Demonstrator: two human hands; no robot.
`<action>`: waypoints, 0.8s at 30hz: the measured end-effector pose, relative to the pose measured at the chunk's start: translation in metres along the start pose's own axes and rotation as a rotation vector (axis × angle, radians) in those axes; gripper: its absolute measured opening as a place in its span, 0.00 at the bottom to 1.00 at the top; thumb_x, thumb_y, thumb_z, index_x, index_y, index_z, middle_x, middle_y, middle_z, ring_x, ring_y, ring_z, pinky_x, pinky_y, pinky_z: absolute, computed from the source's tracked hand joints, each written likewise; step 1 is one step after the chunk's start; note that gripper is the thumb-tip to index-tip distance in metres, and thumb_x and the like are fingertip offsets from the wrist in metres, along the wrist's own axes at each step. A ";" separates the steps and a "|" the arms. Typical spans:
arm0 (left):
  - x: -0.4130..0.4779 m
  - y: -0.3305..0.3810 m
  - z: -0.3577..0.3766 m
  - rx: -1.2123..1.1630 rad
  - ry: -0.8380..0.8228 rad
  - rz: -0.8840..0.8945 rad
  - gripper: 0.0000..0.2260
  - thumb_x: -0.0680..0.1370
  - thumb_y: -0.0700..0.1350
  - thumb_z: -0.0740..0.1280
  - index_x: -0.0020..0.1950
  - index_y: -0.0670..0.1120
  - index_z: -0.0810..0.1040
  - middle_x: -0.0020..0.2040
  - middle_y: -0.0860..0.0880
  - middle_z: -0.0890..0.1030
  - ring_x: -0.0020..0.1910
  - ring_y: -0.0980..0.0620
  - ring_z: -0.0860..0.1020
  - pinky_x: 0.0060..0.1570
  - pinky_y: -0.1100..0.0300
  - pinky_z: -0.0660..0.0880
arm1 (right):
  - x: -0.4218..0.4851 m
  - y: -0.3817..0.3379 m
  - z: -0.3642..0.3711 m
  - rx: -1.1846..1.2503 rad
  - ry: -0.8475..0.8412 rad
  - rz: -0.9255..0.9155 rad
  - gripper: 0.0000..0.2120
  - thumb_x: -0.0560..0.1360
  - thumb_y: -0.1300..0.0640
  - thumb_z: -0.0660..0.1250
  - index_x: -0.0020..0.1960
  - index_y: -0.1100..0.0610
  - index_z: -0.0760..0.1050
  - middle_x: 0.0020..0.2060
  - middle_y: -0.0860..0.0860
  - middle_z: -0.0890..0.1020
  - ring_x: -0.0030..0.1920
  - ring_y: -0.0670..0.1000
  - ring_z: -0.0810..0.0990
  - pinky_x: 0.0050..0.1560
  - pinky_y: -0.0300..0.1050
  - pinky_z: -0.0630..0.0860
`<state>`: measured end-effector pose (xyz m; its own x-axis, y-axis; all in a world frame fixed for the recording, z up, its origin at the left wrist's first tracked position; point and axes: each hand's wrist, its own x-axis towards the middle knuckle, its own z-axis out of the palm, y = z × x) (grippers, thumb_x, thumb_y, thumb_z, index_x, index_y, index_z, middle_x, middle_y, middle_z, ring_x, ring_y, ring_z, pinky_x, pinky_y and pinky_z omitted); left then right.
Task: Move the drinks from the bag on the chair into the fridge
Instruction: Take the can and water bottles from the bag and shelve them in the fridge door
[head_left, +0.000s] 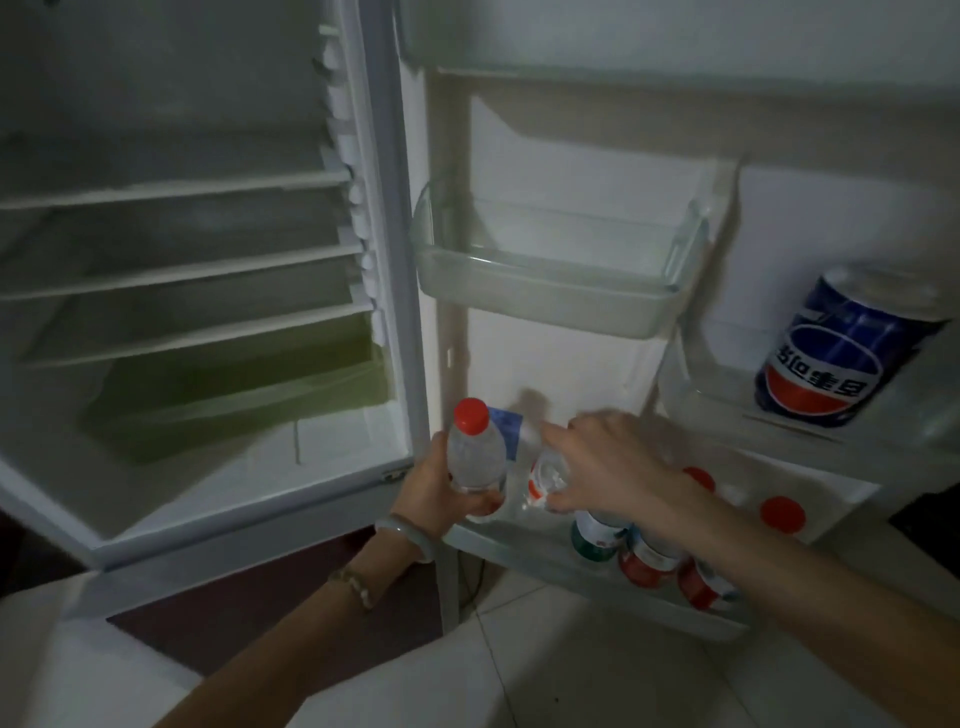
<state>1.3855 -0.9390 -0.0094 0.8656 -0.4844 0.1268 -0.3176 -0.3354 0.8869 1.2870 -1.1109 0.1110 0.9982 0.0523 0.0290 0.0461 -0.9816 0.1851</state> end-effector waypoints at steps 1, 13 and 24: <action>0.003 -0.005 0.003 0.018 -0.028 -0.010 0.34 0.58 0.58 0.75 0.59 0.54 0.67 0.54 0.52 0.78 0.52 0.53 0.78 0.51 0.51 0.77 | 0.003 -0.002 -0.001 -0.003 -0.026 0.024 0.26 0.67 0.43 0.67 0.61 0.53 0.68 0.45 0.55 0.80 0.44 0.57 0.78 0.39 0.45 0.66; 0.033 -0.035 0.025 0.110 -0.123 -0.060 0.27 0.64 0.48 0.78 0.55 0.42 0.69 0.48 0.43 0.79 0.48 0.38 0.79 0.41 0.56 0.72 | 0.042 -0.014 0.032 -0.044 -0.271 0.222 0.18 0.66 0.43 0.69 0.47 0.50 0.66 0.42 0.50 0.75 0.40 0.53 0.75 0.46 0.49 0.70; 0.043 -0.042 0.032 0.131 -0.228 0.030 0.36 0.60 0.59 0.71 0.58 0.37 0.69 0.53 0.40 0.75 0.53 0.41 0.76 0.51 0.58 0.70 | 0.040 -0.020 0.042 0.033 -0.108 0.357 0.25 0.67 0.45 0.71 0.57 0.55 0.69 0.54 0.54 0.74 0.53 0.55 0.73 0.53 0.48 0.69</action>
<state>1.4234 -0.9714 -0.0554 0.7503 -0.6601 0.0363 -0.4021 -0.4122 0.8175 1.3279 -1.0970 0.0669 0.9498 -0.3122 -0.0182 -0.3061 -0.9401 0.1502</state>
